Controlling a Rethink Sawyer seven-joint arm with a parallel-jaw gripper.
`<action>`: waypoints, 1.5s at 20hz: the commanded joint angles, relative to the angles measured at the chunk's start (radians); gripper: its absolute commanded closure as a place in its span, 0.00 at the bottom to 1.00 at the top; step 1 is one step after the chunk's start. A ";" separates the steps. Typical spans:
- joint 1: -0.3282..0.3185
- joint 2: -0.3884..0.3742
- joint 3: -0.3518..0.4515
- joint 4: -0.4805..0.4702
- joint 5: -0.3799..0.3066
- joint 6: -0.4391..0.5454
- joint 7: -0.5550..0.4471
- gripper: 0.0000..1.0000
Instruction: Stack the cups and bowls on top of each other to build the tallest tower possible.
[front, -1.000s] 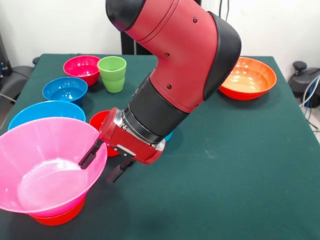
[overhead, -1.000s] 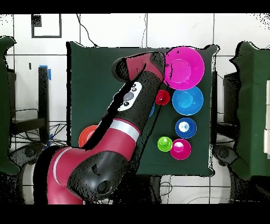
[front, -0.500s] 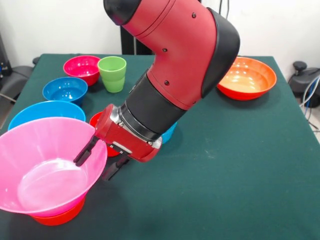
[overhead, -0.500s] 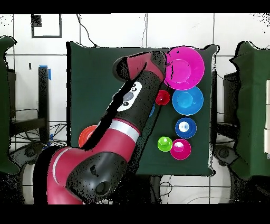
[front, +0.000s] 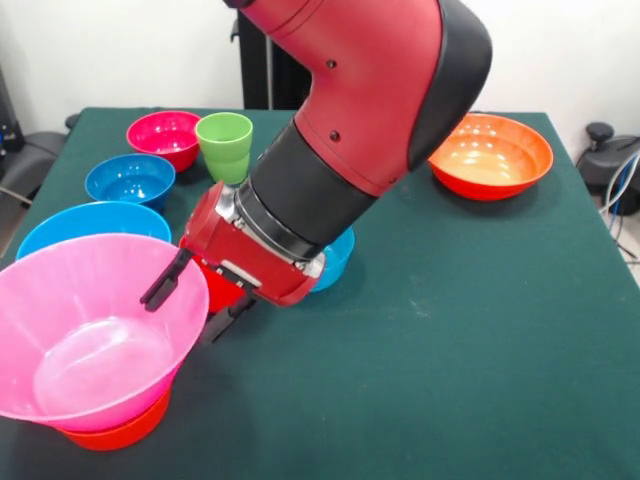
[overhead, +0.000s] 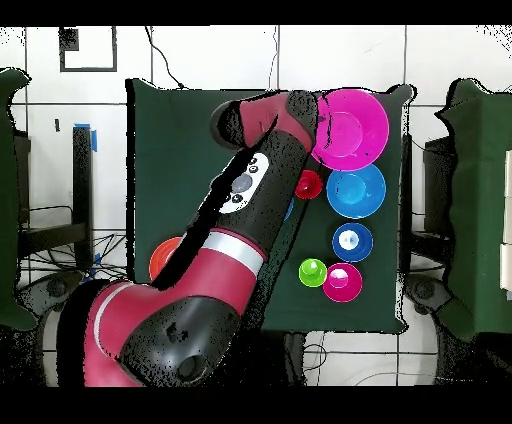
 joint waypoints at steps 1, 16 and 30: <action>0.015 -0.043 0.122 0.022 0.047 0.174 0.076 0.00; 0.013 -0.075 0.184 0.047 0.181 0.314 0.138 0.00; 0.083 -0.089 0.107 0.067 0.216 0.505 0.221 0.00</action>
